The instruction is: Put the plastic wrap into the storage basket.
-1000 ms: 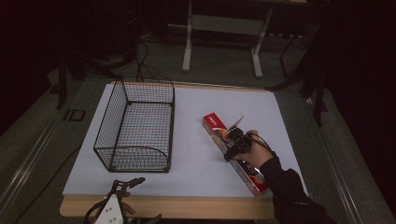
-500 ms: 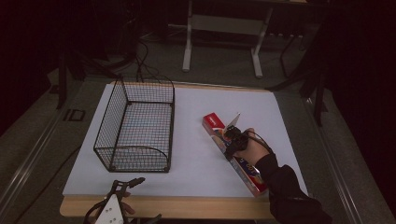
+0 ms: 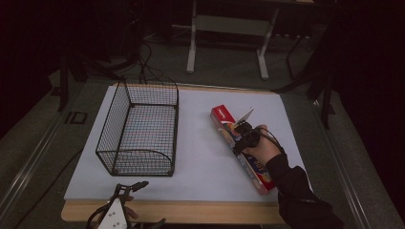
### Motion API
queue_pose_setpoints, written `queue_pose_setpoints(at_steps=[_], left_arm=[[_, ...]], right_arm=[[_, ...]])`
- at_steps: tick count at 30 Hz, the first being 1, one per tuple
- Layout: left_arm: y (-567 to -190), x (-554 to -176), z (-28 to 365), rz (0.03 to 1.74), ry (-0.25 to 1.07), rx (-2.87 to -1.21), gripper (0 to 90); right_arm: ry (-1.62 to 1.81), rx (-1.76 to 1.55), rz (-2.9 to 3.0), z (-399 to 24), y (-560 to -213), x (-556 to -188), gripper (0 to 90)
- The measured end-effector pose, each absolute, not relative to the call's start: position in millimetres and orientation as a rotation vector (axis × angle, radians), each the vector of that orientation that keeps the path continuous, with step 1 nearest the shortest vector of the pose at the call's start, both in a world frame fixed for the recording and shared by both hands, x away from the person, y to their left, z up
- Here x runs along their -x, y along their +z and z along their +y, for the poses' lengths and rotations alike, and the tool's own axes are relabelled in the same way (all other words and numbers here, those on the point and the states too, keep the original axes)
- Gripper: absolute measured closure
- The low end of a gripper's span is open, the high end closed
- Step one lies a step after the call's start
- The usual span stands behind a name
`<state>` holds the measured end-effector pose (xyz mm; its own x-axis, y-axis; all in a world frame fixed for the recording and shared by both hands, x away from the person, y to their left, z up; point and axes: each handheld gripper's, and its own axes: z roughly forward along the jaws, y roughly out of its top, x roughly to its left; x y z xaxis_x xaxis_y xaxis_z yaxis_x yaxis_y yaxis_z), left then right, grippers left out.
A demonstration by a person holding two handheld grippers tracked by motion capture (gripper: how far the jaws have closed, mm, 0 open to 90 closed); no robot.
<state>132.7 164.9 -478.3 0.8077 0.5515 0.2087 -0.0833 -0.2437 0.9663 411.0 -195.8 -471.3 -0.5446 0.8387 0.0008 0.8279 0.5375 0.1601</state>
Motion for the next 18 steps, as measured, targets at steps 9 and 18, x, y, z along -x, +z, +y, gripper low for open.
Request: queue_pose_setpoints(at_steps=[9,18], left_arm=[[-478,-133,165,0.365,0.62,-1.726,0.3],[-478,-133,165,0.364,0.62,-1.725,0.3]], right_arm=[[0.268,-1.422,2.66,-188,-449,-412,40.5],[0.344,-1.377,2.633,-171,-419,-415,40.5]])
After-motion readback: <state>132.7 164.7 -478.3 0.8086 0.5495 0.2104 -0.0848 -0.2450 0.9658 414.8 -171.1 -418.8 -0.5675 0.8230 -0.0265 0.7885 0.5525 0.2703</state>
